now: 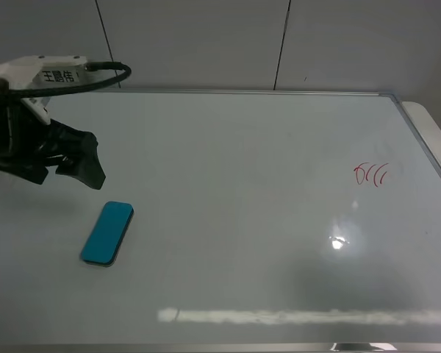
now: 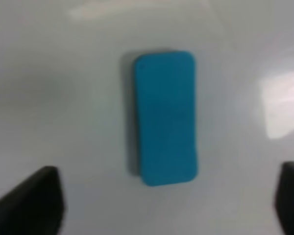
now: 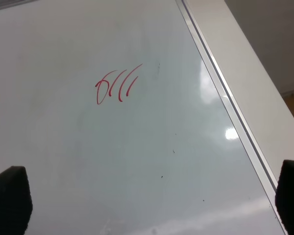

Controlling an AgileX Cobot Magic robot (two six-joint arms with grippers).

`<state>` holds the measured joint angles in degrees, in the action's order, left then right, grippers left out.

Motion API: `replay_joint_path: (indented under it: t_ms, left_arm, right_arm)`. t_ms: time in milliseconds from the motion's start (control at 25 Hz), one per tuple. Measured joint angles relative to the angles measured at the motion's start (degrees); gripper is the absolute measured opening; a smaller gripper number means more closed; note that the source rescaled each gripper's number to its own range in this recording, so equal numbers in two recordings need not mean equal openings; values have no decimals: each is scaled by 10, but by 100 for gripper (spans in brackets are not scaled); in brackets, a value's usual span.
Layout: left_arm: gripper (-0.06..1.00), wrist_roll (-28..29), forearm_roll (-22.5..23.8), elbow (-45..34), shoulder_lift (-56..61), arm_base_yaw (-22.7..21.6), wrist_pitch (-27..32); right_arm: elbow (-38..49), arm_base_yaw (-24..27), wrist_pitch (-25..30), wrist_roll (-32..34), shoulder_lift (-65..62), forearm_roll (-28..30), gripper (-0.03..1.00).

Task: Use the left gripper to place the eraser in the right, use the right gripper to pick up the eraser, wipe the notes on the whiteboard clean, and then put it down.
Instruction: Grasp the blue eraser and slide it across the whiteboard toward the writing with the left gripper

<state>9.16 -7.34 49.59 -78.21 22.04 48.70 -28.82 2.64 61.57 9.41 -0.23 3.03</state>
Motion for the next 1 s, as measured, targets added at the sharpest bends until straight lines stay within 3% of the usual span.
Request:
replay_joint_path:
  t_ms: [80, 120, 160, 240, 440, 720, 1000]
  left_arm:
    - [36, 8, -25, 0, -27, 3, -1]
    - [23, 5, -33, 0, -41, 3, -1]
    - [13, -2, -37, 0, -52, 3, -1]
    - [4, -7, -39, 0, -74, 3, -1]
    - [1, -11, -43, 0, -108, 3, -26]
    - [1, -12, -54, -54, -133, 3, -127]
    - [1, -13, -73, -86, -153, 3, -167]
  right_arm:
    - [0, 0, 0, 0, 0, 0, 100]
    - [0, 0, 0, 0, 0, 0, 100]
    - [0, 0, 0, 0, 0, 0, 100]
    - [0, 0, 0, 0, 0, 0, 100]
    - [0, 0, 0, 0, 0, 0, 100]
    - [0, 0, 0, 0, 0, 0, 100]
    - [0, 0, 0, 0, 0, 0, 100]
